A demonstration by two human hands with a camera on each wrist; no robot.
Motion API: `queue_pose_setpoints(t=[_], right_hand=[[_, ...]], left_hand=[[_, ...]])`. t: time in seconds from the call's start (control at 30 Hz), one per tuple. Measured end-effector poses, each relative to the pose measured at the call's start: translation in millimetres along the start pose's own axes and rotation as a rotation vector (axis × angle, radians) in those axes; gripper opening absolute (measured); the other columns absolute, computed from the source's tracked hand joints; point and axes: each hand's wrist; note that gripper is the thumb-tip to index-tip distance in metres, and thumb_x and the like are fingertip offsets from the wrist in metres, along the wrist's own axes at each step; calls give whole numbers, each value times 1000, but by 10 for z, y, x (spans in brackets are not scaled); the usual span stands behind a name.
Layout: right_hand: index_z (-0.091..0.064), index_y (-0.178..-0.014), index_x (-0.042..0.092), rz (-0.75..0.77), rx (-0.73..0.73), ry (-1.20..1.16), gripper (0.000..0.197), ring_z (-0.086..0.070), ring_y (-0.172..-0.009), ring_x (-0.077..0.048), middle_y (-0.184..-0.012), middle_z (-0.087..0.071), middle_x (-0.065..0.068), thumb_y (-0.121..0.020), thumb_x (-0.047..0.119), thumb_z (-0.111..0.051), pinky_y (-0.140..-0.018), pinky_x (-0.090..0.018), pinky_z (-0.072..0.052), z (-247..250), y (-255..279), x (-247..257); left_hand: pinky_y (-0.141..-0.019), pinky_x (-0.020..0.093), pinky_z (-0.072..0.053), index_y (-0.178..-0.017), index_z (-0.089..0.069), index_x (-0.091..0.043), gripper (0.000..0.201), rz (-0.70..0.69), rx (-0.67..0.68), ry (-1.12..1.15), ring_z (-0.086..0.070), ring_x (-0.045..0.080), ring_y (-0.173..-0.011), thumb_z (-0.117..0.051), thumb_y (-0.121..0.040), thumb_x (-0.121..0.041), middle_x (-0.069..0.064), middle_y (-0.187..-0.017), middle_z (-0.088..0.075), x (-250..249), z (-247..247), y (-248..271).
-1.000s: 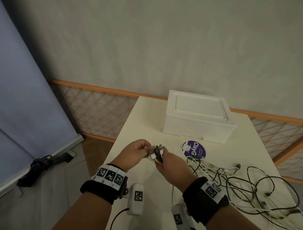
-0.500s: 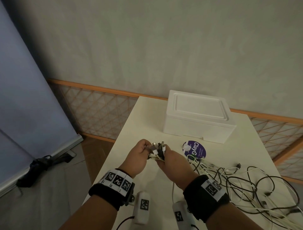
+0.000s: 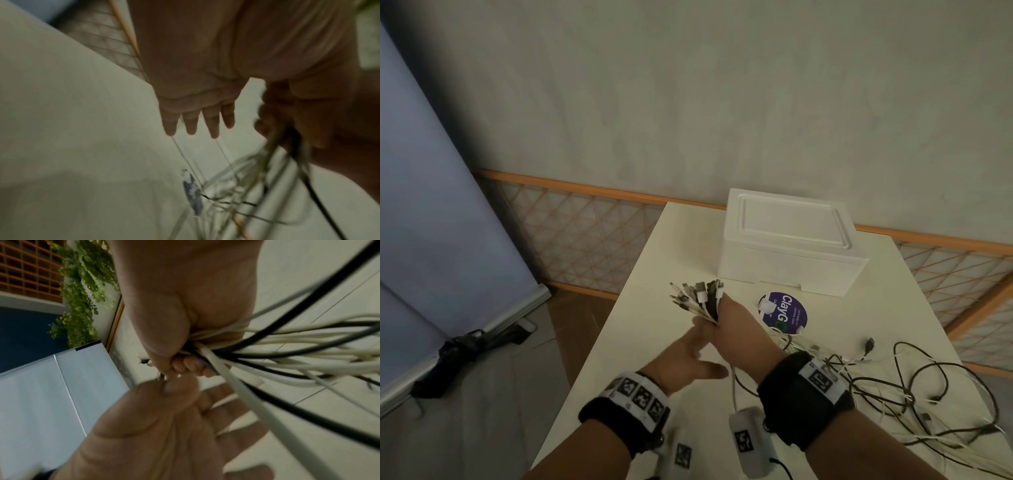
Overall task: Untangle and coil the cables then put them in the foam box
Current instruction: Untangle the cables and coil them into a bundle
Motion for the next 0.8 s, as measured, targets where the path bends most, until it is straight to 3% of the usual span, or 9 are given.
queue_pose_setpoints(t=[0.1, 0.17, 0.2, 0.27, 0.37, 0.5, 0.6, 0.67, 0.8], right_hand=[[-51, -124, 18, 52, 16, 13, 39, -55, -109, -21, -114, -60, -2, -89, 32, -59, -88, -31, -42, -4, -51, 100], [-51, -119, 14, 69, 14, 217, 40, -46, -111, -21, -115, -50, -2, -89, 40, -57, -91, -35, -36, 80, -44, 171], [-51, -118, 12, 70, 15, 307, 43, -42, -112, -21, -117, -47, -2, -89, 45, -55, -92, -37, -34, 122, -34, 185], [-52, -116, 14, 102, 11, 437, 51, -41, -114, -23, -120, -45, -2, -89, 57, -47, -94, -40, -32, 164, -8, 161], [-48, -124, 24, 155, -10, 370, 64, -43, -115, -20, -123, -47, 3, -82, 72, -38, -97, -40, -35, 121, 41, 1], [-41, -134, 25, 18, 41, -118, 60, -59, -99, -10, -119, -54, 5, -83, 45, -65, -88, -30, -49, 53, 141, -234], [-51, -107, 18, -11, 6, -51, 34, -61, -78, -11, -88, -63, 5, -81, 33, -68, -73, -32, -52, -62, 208, -330], [-47, -94, 17, -25, -17, -76, 26, -57, -67, -13, -75, -61, 4, -79, 27, -65, -63, -33, -47, -90, 254, -337], [-42, -99, 19, 2, -2, -30, 30, -58, -68, -19, -77, -62, 1, -76, 18, -60, -61, -37, -46, -40, 315, -328]], left_hand=[[-77, 14, -50, -106, -53, -16, 30, -107, -193, -11, -58, 8, -97, -56, -89, 8, -6, -104, -59, -167, -181, -1], [-75, 11, -49, -116, -50, -15, 31, -126, -272, -103, -54, 0, -89, -49, -94, 7, -10, -102, -52, -224, -184, -9], [-82, 15, -50, -121, -51, -13, 32, -142, -282, -101, -54, 2, -93, -47, -94, 5, -11, -103, -50, -236, -186, -16], [-93, 31, -49, -112, -54, -18, 23, -148, -238, 114, -55, 11, -101, -44, -97, -4, -9, -101, -55, -261, -227, -8], [-77, 33, -51, -98, -58, -9, 18, -146, -253, 540, -62, 18, -85, -40, -100, -11, 9, -92, -62, -266, -261, -112], [-48, 27, -38, -62, -47, -12, 37, -10, -457, 792, -38, 13, -44, -58, -94, -27, -1, -50, -37, -315, -138, -229], [-49, 26, -26, -51, -33, -21, 51, 23, -530, 787, -24, 13, -42, -66, -88, -34, -3, -47, -24, -387, -133, -268], [-49, 27, -22, -50, -30, -22, 54, 33, -528, 778, -21, 13, -42, -64, -89, -37, -3, -46, -22, -405, -173, -282], [-48, 26, -22, -55, -30, -21, 50, 11, -483, 878, -19, 12, -39, -55, -95, -36, -5, -44, -21, -432, -243, -300]])
Point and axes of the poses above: each hand's wrist, its own y-axis away from the middle knuckle, its own z-axis out of the back of the hand, x = y × z
